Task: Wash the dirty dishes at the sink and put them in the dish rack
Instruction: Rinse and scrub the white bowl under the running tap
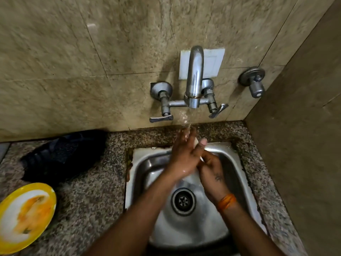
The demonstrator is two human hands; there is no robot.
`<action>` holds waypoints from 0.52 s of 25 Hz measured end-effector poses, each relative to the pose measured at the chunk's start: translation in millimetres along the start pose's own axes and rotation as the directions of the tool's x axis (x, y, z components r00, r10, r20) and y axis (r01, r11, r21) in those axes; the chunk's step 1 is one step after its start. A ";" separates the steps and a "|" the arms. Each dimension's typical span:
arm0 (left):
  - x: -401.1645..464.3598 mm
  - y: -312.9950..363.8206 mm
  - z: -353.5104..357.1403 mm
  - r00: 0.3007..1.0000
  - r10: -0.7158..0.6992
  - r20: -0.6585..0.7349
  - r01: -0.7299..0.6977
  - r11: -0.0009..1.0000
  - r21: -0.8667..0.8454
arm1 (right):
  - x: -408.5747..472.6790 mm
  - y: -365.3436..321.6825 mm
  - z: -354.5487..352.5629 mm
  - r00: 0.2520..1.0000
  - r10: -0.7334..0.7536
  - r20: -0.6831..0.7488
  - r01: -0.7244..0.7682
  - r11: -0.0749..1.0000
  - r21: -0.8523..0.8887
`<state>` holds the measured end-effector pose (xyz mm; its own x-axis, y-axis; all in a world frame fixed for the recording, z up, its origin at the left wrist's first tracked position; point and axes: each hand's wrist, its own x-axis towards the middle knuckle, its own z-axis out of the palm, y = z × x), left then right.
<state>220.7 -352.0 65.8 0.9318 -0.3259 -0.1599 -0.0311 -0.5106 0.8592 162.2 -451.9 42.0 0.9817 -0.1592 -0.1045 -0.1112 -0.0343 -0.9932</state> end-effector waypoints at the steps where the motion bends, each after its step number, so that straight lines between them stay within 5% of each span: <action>1: -4.6 10.7 12.2 0.995 -0.095 -0.036 0.097 0.994 0.058 | -4.4 3.4 6.3 0.999 -0.015 -0.038 0.014 1.000 -0.010; 5: 15.8 19.9 -1.6 0.938 -0.292 -0.185 0.285 0.956 -0.067 | -33.5 -2.3 16.4 0.998 -0.016 -0.062 0.017 1.000 0.018; 8: 47.4 -2.4 -33.8 0.863 -0.505 0.017 0.466 0.785 -0.409 | -53.8 -15.8 8.3 0.999 -0.038 -0.025 0.039 0.997 0.069; 10: 45.4 -22.1 -34.9 0.835 -0.538 0.117 0.503 0.658 -0.560 | -54.8 -18.1 4.5 0.996 0.012 -0.090 0.007 0.978 0.210; 13: 24.5 -24.5 -30.8 0.859 -0.510 0.043 0.448 0.710 -0.543 | -36.2 -12.0 -6.7 0.963 0.242 -0.123 -0.143 0.838 0.526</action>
<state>255.4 -323.0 55.8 0.8012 -0.0537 -0.5960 0.5918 -0.0761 0.8025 126.9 -452.3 58.0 0.8990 -0.2831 -0.3342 -0.1525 0.5129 -0.8448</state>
